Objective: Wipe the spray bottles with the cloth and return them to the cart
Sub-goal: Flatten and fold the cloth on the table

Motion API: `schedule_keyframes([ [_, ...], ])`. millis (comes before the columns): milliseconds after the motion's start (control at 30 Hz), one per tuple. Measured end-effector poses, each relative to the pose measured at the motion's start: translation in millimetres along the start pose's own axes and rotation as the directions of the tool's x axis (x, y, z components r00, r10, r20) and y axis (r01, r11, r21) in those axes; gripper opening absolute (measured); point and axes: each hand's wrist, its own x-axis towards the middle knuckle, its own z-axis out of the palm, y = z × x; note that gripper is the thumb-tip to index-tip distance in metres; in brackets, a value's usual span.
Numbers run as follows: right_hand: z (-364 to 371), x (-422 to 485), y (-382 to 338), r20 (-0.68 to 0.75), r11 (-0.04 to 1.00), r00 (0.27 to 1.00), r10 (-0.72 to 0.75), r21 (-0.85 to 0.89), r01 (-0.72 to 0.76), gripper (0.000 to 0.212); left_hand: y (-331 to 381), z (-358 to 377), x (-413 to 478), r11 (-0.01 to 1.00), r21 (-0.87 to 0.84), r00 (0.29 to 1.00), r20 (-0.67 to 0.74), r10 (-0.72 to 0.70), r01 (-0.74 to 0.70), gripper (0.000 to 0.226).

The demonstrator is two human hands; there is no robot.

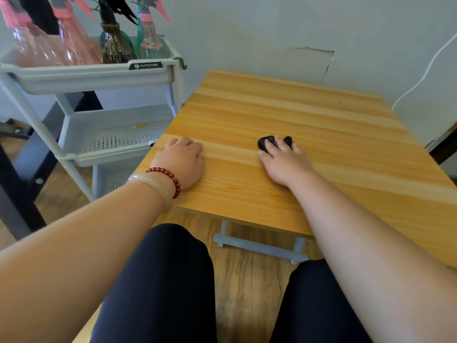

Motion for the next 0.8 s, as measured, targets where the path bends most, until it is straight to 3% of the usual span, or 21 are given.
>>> schedule_keyframes([
  [133, 12.0, -34.6, -51.0, -0.013, 0.949, 0.949, -0.315, -0.014, 0.315, 0.053, 9.6, 4.3, -8.0, 1.000, -0.006, 1.000, 0.009, 0.014, -0.014, 0.047],
  [200, 16.1, -45.4, -58.1, 0.007, 0.919, 0.919, -0.395, -0.023, 0.395, 0.053, 8.1, 4.6, -9.8, 1.000, -0.024, 1.000, 0.012, 0.004, -0.003, 0.048],
  [267, 13.2, -43.3, -41.6, -0.003, 0.932, 0.932, -0.361, -0.020, 0.361, 0.055, 6.7, 4.9, -12.1, 1.000, -0.022, 1.000, 0.019, 0.005, -0.005, 0.049],
  [367, 6.3, -31.4, -1.6, -0.002, 0.996, 0.996, -0.085, -0.003, 0.085, 0.058, 9.3, 5.4, -13.6, 1.000, -0.015, 1.000, 0.027, 0.006, -0.005, 0.049],
  [433, 4.4, -30.5, 9.0, 0.004, 0.999, 0.999, 0.037, 0.001, -0.037, 0.058, 12.3, 5.4, -13.0, 1.000, -0.014, 1.000, 0.015, 0.002, -0.002, 0.049],
  [533, 13.4, -49.1, -20.1, -0.020, 0.991, 0.991, -0.130, 0.018, 0.130, 0.056, 13.3, 6.1, -13.3, 1.000, -0.018, 1.000, 0.002, -0.008, 0.008, 0.048],
  [600, 22.3, -69.1, -45.8, -0.025, 0.948, 0.948, -0.317, -0.005, 0.317, 0.055, 12.4, 6.3, -13.5, 1.000, -0.022, 1.000, 0.003, -0.010, 0.011, 0.048],
  [667, 24.0, -79.5, -51.5, -0.003, 0.917, 0.917, -0.399, -0.025, 0.399, 0.054, 11.4, 6.4, -14.3, 1.000, -0.024, 1.000, 0.012, -0.006, 0.007, 0.048],
  [733, 20.0, -74.5, -32.2, 0.002, 0.929, 0.929, -0.369, -0.010, 0.369, 0.054, 11.1, 6.3, -15.2, 1.000, -0.027, 1.000, 0.026, -0.004, 0.005, 0.048],
  [800, 16.8, -64.6, -0.3, -0.011, 0.979, 0.979, -0.201, 0.004, 0.201, 0.056, 11.4, 5.6, -16.9, 1.000, -0.025, 1.000, 0.023, -0.011, 0.012, 0.048],
])
